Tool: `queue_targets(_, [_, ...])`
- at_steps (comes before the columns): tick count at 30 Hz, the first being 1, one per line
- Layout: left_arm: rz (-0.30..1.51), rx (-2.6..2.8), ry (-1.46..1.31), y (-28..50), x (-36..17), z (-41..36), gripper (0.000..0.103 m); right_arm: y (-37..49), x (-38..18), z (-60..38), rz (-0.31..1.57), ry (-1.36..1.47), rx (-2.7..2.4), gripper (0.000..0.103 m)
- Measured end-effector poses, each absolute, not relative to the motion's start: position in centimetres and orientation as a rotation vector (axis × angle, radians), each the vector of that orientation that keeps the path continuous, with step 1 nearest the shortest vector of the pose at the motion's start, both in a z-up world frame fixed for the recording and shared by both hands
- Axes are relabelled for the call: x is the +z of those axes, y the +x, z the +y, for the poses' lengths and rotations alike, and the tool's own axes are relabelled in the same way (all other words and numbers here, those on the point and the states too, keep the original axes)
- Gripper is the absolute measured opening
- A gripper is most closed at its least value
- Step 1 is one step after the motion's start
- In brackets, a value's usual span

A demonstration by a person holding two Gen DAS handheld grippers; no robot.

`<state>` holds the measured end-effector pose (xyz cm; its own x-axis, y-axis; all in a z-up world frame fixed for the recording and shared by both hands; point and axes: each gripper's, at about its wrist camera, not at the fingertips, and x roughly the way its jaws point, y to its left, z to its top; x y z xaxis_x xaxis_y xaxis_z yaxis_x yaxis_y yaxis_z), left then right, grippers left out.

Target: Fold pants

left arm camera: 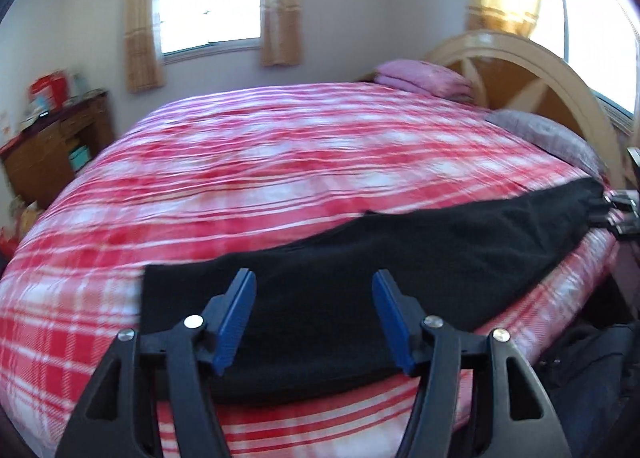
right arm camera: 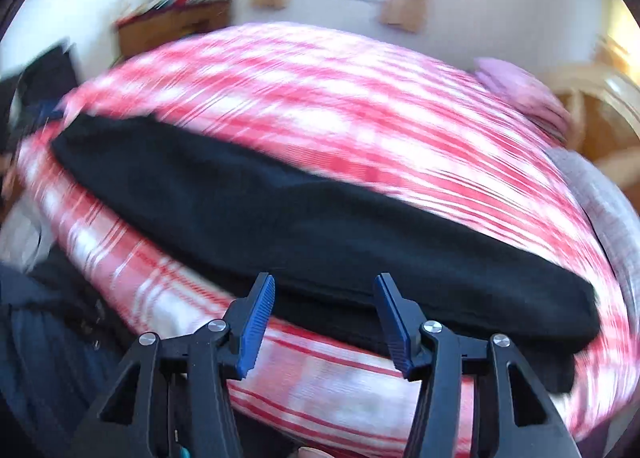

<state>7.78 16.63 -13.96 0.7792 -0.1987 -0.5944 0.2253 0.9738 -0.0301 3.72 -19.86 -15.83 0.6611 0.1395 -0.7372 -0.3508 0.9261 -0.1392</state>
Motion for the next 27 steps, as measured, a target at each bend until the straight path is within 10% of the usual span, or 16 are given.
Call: queue_targets(27, [0.845,-0.852,0.376,12.1,-18.8,-15.4,0.063,3.8,-14.6,-40.7,0.718,0.368,-0.237,0.054])
